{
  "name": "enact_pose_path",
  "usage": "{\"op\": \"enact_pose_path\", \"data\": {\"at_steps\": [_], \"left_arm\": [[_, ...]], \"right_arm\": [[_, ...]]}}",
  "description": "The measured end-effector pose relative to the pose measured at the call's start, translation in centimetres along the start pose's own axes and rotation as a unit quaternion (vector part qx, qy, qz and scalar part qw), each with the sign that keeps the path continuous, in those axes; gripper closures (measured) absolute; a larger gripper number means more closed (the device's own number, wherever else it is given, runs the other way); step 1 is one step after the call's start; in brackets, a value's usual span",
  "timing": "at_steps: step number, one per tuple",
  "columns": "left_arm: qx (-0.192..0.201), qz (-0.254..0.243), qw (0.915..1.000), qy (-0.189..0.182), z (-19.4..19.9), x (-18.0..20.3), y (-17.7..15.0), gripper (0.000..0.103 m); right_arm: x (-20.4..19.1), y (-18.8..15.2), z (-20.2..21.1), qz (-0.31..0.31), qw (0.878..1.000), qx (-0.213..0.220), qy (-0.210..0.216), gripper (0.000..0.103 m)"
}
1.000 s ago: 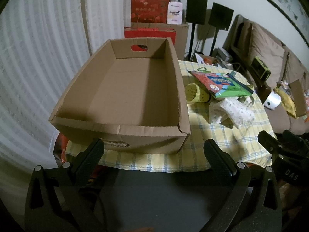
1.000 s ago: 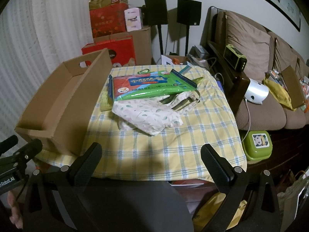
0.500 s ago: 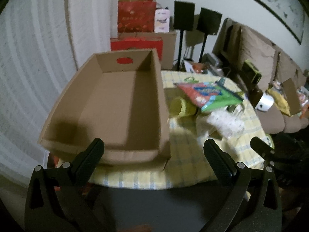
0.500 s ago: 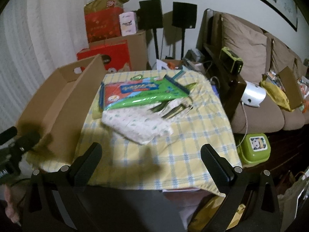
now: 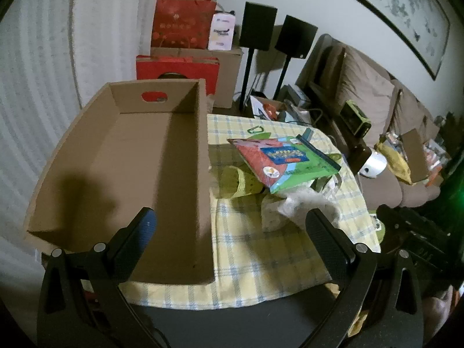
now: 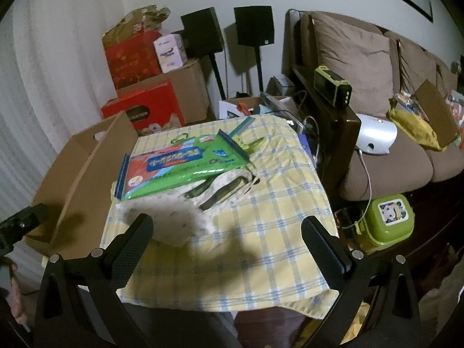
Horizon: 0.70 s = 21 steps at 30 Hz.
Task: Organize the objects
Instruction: 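Move both grippers toward the green wet-wipes pack on the table, then grasp the green wet-wipes pack with the left gripper, right gripper steadying it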
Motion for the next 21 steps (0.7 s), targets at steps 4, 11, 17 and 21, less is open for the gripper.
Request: {"op": "enact_pose_path", "data": {"at_steps": [4,11,17,21], "left_arm": [[0.002,0.0,1.0,-0.002,-0.4,0.6,0.8,0.001],[-0.009,-0.009,0.9999,-0.01,-2.2,1.9,3.7,0.003],[-0.055,-0.022,0.998,-0.019,-5.4,3.1,6.4,0.027],[-0.086,-0.028,0.9956,-0.027,-8.0,4.1,7.4,0.027]], "right_arm": [[1.5,0.7,0.0,-0.01,1.0,0.006,0.007,0.001],[2.6,3.3,-1.4,-0.006,1.0,0.004,0.024,0.017],[2.1,6.4,-3.6,0.022,0.998,0.002,0.059,0.03],[2.0,8.4,-5.5,0.022,0.996,-0.003,0.091,0.03]]}}
Point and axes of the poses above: each gripper's, at about its wrist camera, not at the fingertips, and z roughly against the way its jaws point, x to its right, y to its top, the point moved 1 cm from there along -z, roughly the way its jaws point, and after that the axes turned 3 degrees about -x, right-handed, at the moved point
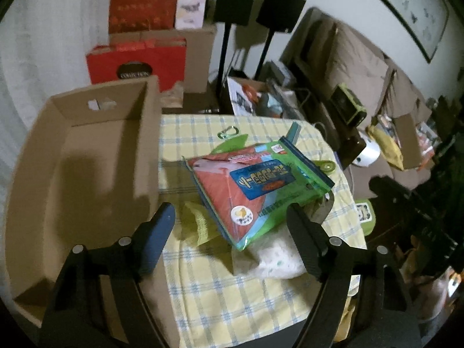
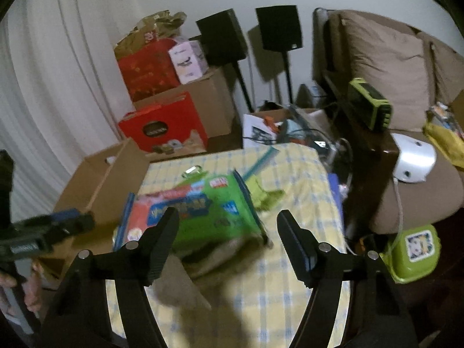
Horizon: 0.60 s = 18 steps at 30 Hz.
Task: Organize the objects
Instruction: 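Grasp the green wet-wipes pack with the left gripper, right gripper steadying it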
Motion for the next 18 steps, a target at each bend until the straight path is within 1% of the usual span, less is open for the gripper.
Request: {"op": "enact_pose_path", "data": {"at_steps": [4,7,9,14,16,18], "left_arm": [[-0.042,0.016,0.9989,-0.012,-2.8,-0.1,1.5,0.027],[-0.063,0.021,0.9977,-0.014,-4.3,-0.1,2.1,0.027],[-0.07,0.023,0.9973,-0.006,-5.2,-0.3,2.5,0.025],[-0.095,0.027,0.9951,-0.011,-7.3,-0.4,2.9,0.025],[-0.094,0.017,0.9954,0.001,-7.7,-0.2,3.2,0.024],[-0.095,0.01,0.9954,0.007,-8.0,-0.1,3.4,0.021]], "right_arm": [[0.7,1.9,-2.8,0.002,0.999,-0.025,0.027,0.03],[1.6,3.0,-5.7,-0.005,0.998,-0.051,0.041,0.03],[2.0,3.4,-7.4,-0.005,0.997,-0.066,0.05,0.03],[2.9,4.0,-10.9,-0.006,0.993,-0.096,0.064,0.03],[3.0,4.1,-12.0,-0.002,0.992,-0.106,0.074,0.03],[2.9,4.1,-13.1,0.006,0.989,-0.122,0.083,0.03]]}}
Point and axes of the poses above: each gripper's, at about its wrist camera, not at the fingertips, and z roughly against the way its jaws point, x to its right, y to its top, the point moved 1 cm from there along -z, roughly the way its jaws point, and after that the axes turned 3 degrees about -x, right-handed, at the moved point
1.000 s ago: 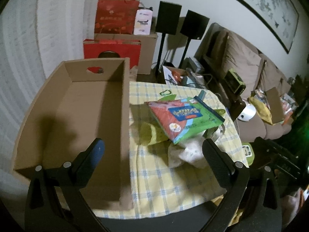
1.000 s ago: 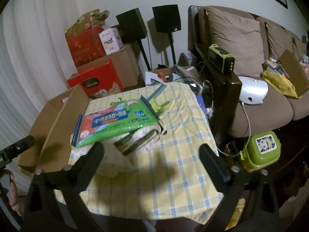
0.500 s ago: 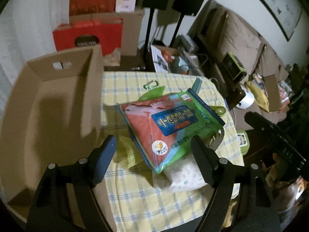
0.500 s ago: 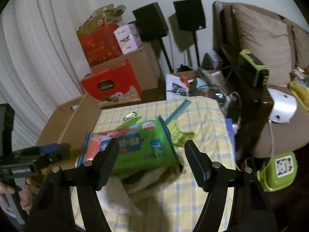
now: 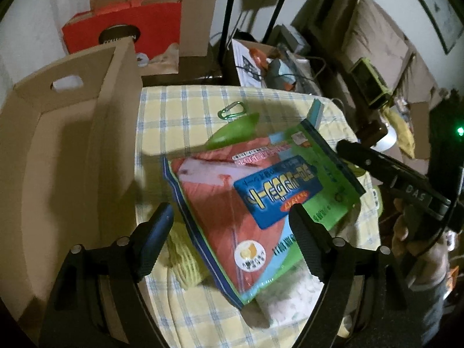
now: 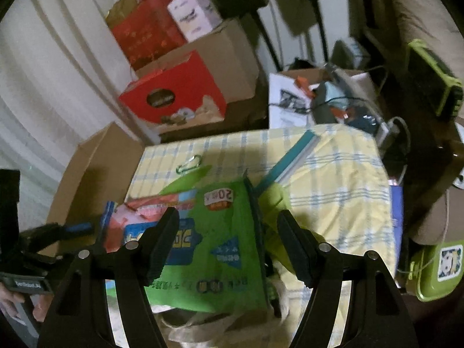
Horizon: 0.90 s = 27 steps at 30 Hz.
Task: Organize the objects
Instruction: 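Grasp the green wet-wipes pack with the left gripper, right gripper steadying it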
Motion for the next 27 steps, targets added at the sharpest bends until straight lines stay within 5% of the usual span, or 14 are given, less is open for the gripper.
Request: {"op": "enact_pose_path", "data": {"at_steps": [10,14,27], "left_arm": [[-0.016,-0.025,0.9995,0.011,-1.1,1.4,1.1,0.019],[-0.038,-0.025,0.9987,-0.021,-1.4,1.9,1.0,0.019],[-0.102,-0.003,0.9937,-0.046,-2.6,0.8,1.5,0.019]], "right_arm": [[0.0,-0.3,-1.9,0.013,0.999,-0.032,0.042,0.03],[0.2,-0.4,-2.3,0.021,0.999,-0.039,0.021,0.03],[-0.5,-1.0,-3.2,0.045,0.998,-0.042,-0.011,0.031]]}}
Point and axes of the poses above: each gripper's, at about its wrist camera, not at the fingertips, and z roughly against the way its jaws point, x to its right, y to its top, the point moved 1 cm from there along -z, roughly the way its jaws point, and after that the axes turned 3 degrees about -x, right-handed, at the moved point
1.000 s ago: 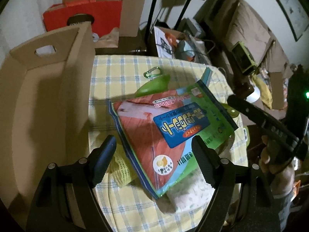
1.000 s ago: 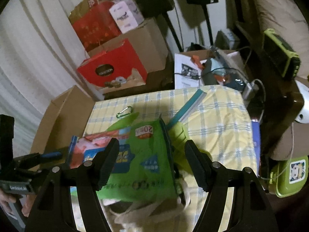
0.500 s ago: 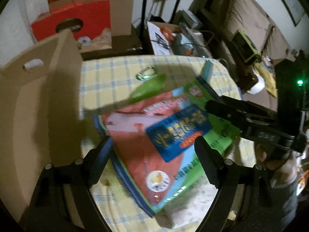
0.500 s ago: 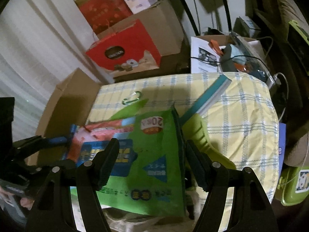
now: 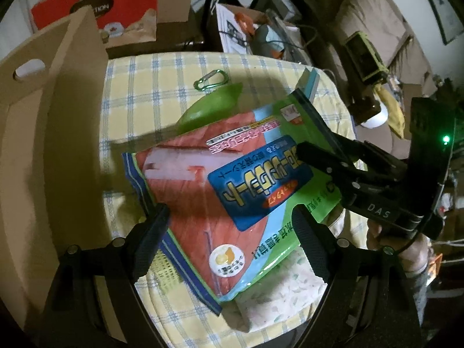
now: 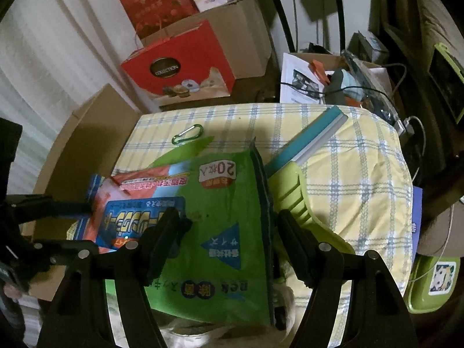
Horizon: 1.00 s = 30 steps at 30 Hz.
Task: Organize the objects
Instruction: 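Grasp the green wet-wipes pack with the left gripper, right gripper steadying it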
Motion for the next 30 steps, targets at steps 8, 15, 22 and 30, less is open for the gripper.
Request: {"op": "enact_pose_path", "data": {"at_steps": [8,15,22,30], "left_arm": [[-0.023,-0.022,0.9995,-0.002,1.4,0.3,0.2,0.019],[-0.057,0.003,0.9979,-0.031,-0.7,-0.7,0.4,0.019],[-0.064,0.0,0.9979,-0.009,0.7,0.1,0.3,0.019],[-0.098,-0.015,0.9863,0.132,-1.0,0.7,0.0,0.02]], "right_arm": [[0.1,-0.1,-0.1,0.003,1.0,0.005,-0.004,0.029],[0.2,-0.2,0.0,-0.002,1.0,0.0,-0.001,0.029],[0.5,-0.3,0.1,0.002,1.0,0.003,-0.009,0.029],[0.4,-0.4,0.2,0.004,1.0,0.008,-0.012,0.029]]}}
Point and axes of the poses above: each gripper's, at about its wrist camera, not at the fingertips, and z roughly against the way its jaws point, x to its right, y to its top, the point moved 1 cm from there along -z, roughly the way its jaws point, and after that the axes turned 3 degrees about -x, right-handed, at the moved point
